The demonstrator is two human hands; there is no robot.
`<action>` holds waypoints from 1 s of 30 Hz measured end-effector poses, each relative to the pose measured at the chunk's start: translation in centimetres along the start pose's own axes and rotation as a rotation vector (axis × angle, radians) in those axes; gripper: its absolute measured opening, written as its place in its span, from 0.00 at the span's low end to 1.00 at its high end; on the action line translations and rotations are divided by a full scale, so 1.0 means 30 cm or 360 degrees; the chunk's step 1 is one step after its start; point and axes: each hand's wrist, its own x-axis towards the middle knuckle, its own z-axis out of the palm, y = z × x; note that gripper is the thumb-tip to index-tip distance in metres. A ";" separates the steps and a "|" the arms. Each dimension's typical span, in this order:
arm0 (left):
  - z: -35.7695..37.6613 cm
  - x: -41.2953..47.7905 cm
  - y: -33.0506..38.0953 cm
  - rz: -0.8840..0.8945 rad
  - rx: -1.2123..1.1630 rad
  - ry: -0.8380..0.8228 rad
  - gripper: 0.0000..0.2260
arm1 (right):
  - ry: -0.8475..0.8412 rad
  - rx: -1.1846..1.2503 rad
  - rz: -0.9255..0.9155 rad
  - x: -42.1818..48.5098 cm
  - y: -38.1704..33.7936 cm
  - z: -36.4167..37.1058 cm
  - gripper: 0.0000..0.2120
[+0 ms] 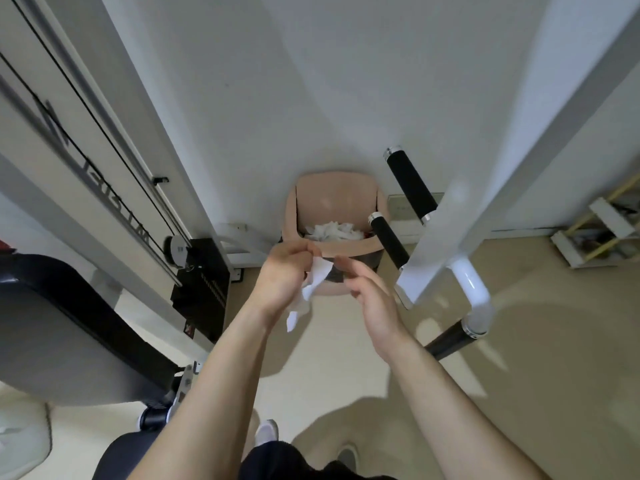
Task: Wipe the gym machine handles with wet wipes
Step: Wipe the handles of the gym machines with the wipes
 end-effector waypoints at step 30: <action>0.350 0.539 0.457 0.1051 0.0626 -0.0451 0.03 | 0.1202 0.0956 0.0030 0.171 -0.241 0.114 0.04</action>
